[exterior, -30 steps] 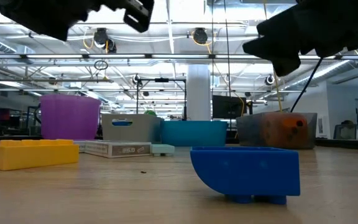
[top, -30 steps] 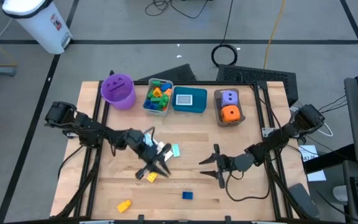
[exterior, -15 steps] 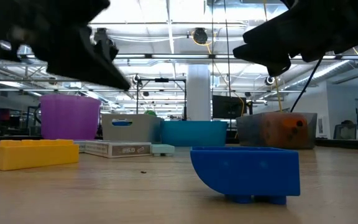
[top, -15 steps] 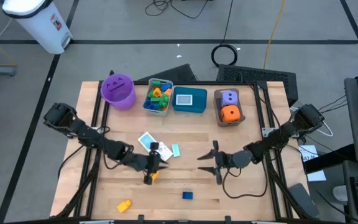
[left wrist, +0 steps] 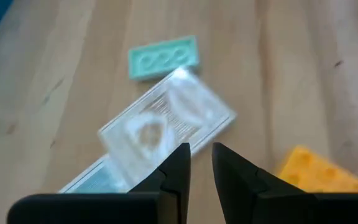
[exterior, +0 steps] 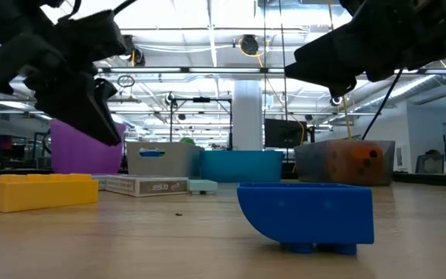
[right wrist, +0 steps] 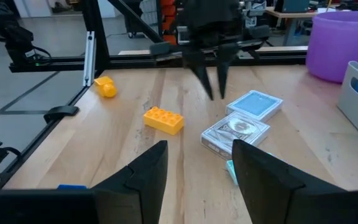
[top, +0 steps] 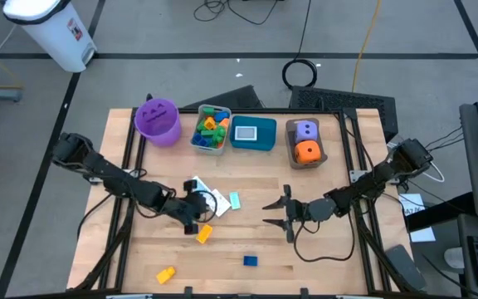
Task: Pick & Place Toys
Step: Put the brown deck of cards into the blue bin
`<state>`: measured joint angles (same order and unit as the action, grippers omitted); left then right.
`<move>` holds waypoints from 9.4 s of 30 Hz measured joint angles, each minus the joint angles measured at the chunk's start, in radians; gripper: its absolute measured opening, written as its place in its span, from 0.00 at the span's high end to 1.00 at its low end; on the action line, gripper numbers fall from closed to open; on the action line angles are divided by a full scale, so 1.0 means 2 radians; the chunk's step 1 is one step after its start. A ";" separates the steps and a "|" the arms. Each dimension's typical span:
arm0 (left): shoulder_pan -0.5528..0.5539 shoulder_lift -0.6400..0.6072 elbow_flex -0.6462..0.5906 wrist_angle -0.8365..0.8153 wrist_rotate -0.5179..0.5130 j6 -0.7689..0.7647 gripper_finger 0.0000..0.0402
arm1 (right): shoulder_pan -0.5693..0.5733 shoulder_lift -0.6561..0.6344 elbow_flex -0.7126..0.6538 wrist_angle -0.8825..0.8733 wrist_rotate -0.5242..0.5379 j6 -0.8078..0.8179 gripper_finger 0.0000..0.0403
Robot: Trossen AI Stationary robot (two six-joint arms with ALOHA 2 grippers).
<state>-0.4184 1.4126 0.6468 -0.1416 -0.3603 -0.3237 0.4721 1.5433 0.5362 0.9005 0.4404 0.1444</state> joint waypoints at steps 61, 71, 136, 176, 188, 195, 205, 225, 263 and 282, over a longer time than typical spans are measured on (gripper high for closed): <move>0.123 -0.008 0.000 0.073 0.137 0.372 0.16 | 0.000 0.000 0.000 -0.008 -0.001 0.000 0.58; 0.120 0.045 0.000 0.089 0.155 0.414 0.16 | 0.000 0.000 0.000 -0.014 -0.001 0.000 0.58; 0.268 0.144 0.091 0.029 0.233 0.253 0.16 | 0.001 0.000 0.000 -0.023 -0.040 0.006 0.58; 0.259 0.145 0.101 0.046 0.149 0.293 0.16 | 0.001 0.000 0.000 -0.031 -0.041 0.013 0.58; 0.283 0.145 0.101 0.045 0.189 0.259 0.02 | 0.001 0.000 0.000 -0.030 -0.041 0.013 0.58; 0.292 0.145 0.101 0.045 0.190 0.251 0.06 | 0.001 0.000 0.000 -0.032 -0.040 0.013 0.58; 0.286 0.145 0.101 0.045 0.189 0.236 0.06 | 0.001 0.000 0.000 -0.034 -0.041 0.013 0.58; 0.284 0.144 0.101 0.034 0.193 0.248 0.06 | 0.001 0.000 0.000 -0.034 -0.041 0.013 0.58; 0.287 0.187 0.101 0.072 0.211 0.252 0.15 | 0.000 0.000 0.000 -0.033 -0.041 0.014 0.58; 0.255 0.093 0.101 0.072 0.232 0.215 0.21 | 0.001 0.000 0.003 -0.041 -0.022 -0.148 0.58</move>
<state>0.0909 1.5991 0.8478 0.0028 0.1040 0.1071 0.4732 1.5433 0.5427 0.8186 0.3962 -0.1519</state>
